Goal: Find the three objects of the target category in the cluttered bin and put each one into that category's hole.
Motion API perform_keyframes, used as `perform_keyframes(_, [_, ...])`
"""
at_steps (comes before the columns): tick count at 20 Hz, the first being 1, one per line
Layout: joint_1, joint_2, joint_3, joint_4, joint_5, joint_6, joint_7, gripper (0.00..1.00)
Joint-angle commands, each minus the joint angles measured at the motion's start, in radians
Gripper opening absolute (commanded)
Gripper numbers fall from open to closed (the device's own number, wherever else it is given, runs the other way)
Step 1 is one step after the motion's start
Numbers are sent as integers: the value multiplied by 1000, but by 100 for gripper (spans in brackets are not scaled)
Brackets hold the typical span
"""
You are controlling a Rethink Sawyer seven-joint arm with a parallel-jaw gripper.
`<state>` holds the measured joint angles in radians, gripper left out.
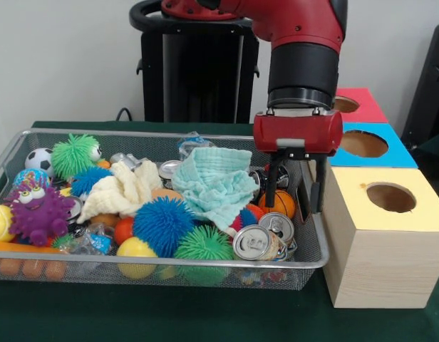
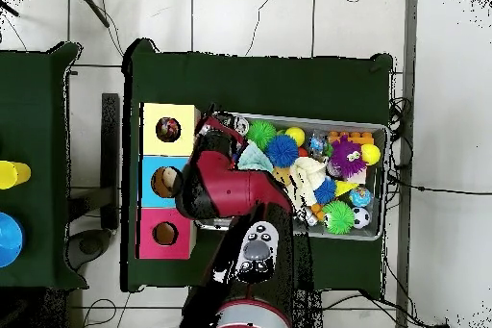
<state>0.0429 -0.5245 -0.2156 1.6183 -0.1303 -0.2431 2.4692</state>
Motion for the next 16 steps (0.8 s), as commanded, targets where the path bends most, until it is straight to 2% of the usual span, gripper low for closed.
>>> perform_keyframes(1, [-34, 71, 14, 26, 38, -29, 113, 100])
perform_keyframes(4, [-13, 105, -14, 7, 54, 22, 92, 100])
perform_keyframes(8, [15, 140, -48, -9, 82, 21, 87, 100])
perform_keyframes(16, [30, 167, -72, -26, 95, 18, 77, 100])
